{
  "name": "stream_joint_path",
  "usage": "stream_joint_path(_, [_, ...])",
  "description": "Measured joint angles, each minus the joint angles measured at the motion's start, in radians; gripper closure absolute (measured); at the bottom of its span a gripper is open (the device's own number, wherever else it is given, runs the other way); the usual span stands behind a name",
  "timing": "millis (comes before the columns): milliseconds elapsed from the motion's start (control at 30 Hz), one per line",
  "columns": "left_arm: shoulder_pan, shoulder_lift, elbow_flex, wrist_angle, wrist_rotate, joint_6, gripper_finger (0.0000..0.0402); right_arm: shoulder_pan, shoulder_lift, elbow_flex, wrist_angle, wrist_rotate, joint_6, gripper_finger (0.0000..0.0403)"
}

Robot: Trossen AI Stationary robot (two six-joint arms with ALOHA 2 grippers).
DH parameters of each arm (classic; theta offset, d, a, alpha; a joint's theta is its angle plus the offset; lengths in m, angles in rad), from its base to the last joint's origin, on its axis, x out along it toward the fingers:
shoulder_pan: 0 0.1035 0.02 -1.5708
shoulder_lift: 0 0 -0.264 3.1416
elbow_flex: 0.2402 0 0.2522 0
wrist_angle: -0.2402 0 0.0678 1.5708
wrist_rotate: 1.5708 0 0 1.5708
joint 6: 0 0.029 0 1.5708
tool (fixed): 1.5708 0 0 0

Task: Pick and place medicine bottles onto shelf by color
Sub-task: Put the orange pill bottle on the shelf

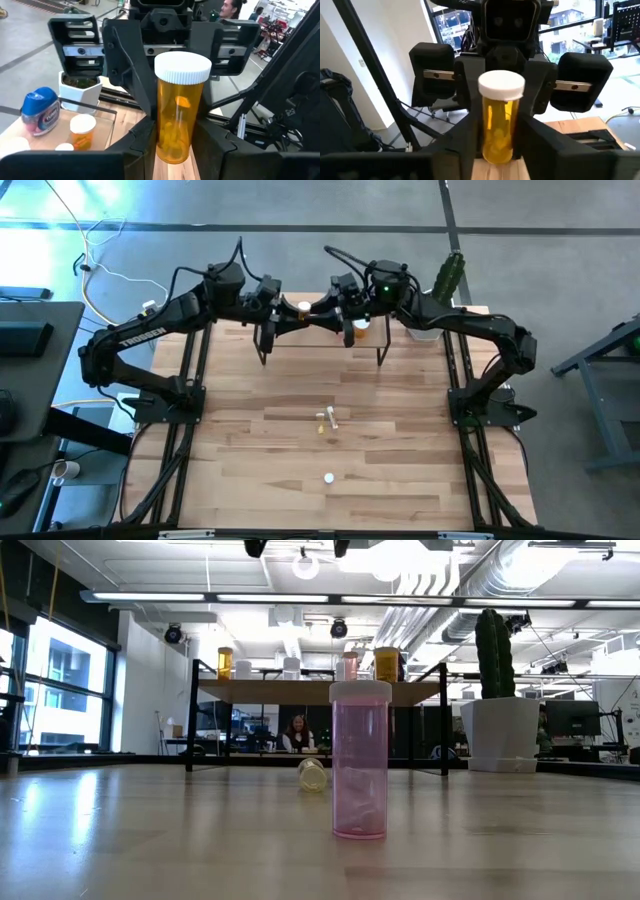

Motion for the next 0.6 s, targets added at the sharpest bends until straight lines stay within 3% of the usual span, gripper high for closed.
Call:
stream_joint_path(233, [0.000, 0.001, 0.000, -0.019, -0.075, 0.012, 0.0309, -0.023, -0.008, 0.000, -0.055, -0.001, 0.001, 0.0211])
stream_joint_path(600, [-0.015, -0.001, 0.000, -0.056, -0.427, 0.132, 0.0309, -0.107, -0.085, -0.002, -0.099, 0.010, -0.025, 0.0203])
